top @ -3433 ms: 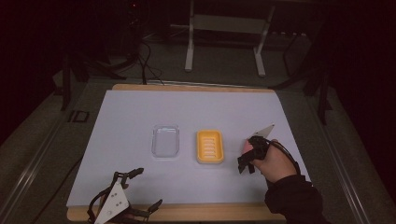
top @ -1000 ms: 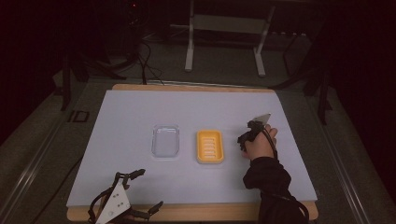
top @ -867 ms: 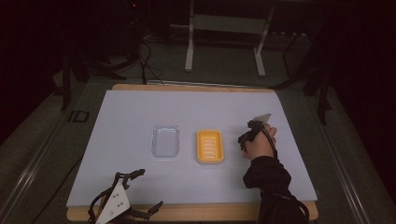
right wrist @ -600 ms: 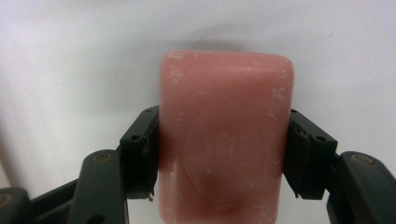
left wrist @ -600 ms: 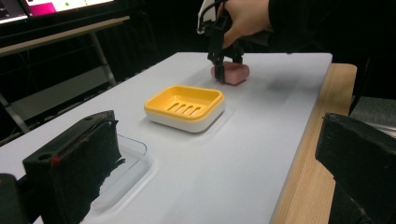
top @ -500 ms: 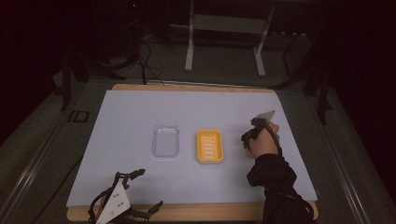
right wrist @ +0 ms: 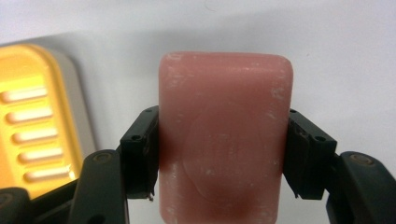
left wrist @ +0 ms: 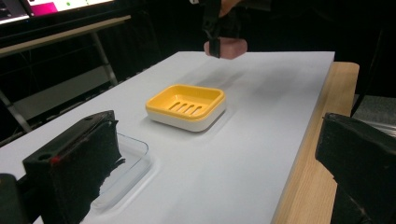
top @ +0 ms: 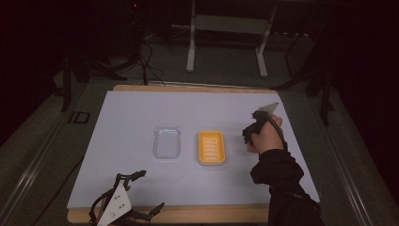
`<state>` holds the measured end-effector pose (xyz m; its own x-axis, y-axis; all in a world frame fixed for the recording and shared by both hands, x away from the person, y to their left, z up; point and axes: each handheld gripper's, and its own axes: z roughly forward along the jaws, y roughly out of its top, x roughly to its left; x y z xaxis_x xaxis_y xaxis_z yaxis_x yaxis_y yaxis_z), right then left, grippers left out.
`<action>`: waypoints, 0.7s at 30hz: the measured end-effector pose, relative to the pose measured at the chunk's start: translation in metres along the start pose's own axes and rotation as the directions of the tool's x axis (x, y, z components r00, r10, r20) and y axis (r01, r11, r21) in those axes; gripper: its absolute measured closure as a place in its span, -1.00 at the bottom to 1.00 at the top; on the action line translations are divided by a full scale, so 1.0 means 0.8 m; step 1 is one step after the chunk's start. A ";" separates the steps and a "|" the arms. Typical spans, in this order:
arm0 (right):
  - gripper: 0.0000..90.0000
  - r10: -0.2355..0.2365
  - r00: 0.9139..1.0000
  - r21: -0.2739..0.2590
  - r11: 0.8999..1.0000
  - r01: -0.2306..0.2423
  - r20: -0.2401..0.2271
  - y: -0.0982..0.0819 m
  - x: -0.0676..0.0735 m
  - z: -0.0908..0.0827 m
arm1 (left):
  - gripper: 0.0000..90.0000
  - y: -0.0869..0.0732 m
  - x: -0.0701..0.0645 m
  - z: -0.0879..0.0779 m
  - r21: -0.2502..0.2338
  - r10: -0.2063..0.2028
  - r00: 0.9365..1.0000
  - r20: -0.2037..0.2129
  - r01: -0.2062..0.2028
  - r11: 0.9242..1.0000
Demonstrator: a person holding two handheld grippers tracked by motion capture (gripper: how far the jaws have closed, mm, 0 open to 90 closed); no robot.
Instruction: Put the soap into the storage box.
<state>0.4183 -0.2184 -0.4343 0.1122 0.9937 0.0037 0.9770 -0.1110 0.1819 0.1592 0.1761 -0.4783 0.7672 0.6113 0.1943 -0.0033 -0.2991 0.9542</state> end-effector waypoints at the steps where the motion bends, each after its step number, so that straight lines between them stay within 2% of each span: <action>1: -0.16 -0.005 1.000 0.001 1.000 0.005 -0.001 0.000 0.002 -0.004 | -0.99 0.000 0.000 0.000 -0.001 0.000 1.000 0.000 0.000 1.000; 10: -0.16 -0.053 0.998 -0.049 0.997 0.052 -0.036 -0.006 0.026 -0.035 | -0.99 0.000 0.000 0.000 0.002 0.003 1.000 0.000 -0.003 1.000; 21: -0.16 -0.132 0.985 -0.068 0.990 0.125 -0.107 -0.023 0.079 -0.048 | -0.99 0.000 0.000 -0.001 -0.001 0.002 1.000 -0.001 -0.002 1.000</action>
<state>0.4008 -0.1531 -0.3999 -0.0378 0.9957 0.0844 0.9688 0.0158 0.2473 0.1590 0.1766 -0.4781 0.7667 0.6111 0.1967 -0.0058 -0.2998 0.9540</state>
